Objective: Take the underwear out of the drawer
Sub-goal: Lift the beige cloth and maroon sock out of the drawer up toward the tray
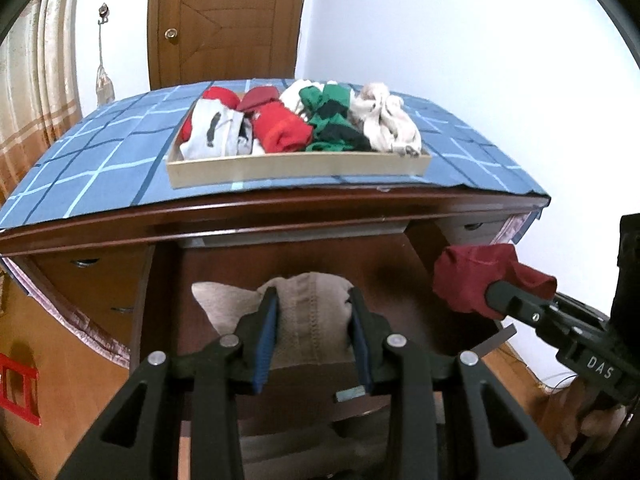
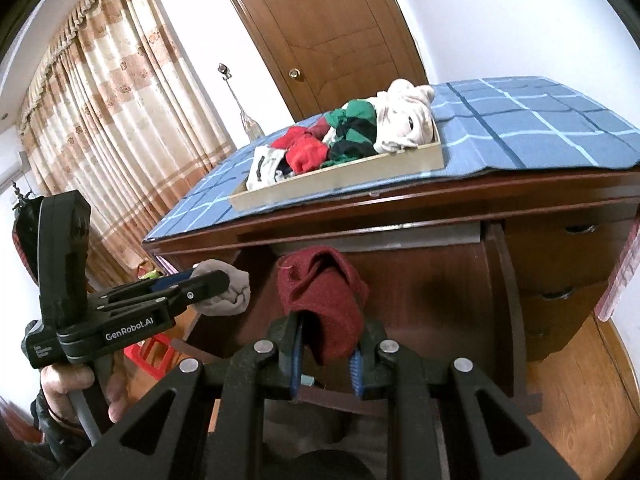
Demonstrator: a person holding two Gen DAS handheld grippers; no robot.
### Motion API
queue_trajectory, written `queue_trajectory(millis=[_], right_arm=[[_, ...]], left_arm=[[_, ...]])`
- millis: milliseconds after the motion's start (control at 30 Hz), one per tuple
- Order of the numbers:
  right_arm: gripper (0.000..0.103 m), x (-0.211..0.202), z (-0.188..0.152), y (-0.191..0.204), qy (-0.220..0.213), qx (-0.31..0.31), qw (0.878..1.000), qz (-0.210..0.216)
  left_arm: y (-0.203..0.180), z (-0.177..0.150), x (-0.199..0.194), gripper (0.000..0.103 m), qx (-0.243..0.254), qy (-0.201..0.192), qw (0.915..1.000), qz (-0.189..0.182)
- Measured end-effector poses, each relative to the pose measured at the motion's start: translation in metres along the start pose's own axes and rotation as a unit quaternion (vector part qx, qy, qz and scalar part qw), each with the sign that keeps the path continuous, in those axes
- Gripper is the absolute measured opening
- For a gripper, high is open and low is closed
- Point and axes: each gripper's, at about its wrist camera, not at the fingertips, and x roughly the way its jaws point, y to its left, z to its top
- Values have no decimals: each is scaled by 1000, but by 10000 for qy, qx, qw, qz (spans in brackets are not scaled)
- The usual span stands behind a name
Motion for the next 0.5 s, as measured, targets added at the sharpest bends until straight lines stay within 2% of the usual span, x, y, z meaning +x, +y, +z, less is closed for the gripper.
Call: queue_trajectory(millis=[500], right_arm=[[21,2,20,6,-308,57,9994,111]], left_arm=[[5,19,7,32,-135,-174,9997,-92]])
